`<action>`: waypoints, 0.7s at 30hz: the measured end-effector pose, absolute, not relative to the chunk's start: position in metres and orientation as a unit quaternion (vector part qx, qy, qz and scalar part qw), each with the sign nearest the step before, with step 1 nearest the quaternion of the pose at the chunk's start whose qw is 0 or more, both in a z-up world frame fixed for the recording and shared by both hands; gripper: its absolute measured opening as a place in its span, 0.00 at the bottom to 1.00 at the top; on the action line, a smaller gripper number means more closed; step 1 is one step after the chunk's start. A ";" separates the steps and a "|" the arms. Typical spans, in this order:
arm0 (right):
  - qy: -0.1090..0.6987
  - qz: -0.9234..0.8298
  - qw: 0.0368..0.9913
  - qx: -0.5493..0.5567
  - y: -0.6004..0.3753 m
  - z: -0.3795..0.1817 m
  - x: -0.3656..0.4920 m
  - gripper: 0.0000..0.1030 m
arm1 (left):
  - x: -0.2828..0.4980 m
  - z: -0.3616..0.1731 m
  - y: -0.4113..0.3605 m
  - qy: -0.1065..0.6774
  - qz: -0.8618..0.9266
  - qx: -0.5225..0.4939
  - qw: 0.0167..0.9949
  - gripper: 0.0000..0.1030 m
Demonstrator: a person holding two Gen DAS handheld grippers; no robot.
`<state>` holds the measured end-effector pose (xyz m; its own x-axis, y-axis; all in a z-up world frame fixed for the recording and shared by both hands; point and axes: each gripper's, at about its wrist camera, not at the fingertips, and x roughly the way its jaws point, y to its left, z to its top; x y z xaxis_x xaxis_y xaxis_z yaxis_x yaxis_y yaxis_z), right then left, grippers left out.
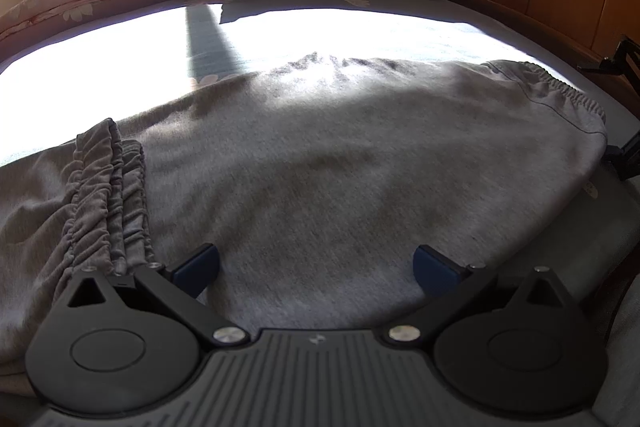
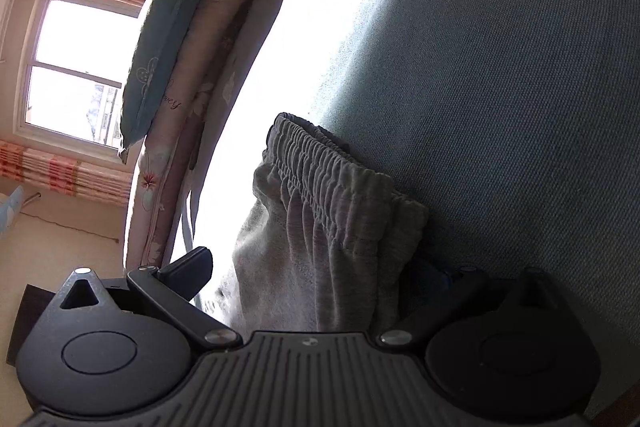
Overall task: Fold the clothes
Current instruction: 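Close the right gripper on the grey sweatpants waistband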
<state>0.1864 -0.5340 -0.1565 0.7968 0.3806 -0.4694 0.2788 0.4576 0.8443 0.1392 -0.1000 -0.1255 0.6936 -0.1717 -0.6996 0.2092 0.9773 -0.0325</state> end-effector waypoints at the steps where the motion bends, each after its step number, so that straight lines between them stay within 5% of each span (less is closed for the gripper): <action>1: 0.312 0.031 0.797 0.516 -0.534 -0.156 0.190 1.00 | 0.139 -0.125 -0.100 0.378 -0.104 0.025 0.920 0.99; 21: 0.312 0.053 0.823 0.471 -0.522 -0.153 0.223 0.99 | 0.139 -0.126 -0.095 0.371 -0.117 0.022 0.921 0.99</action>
<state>0.2235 -0.5221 -0.1532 0.7991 0.3821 -0.4642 0.2062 0.5510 0.8086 0.1389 -0.0949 -0.1260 0.6967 -0.1993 -0.6891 0.2324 0.9715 -0.0460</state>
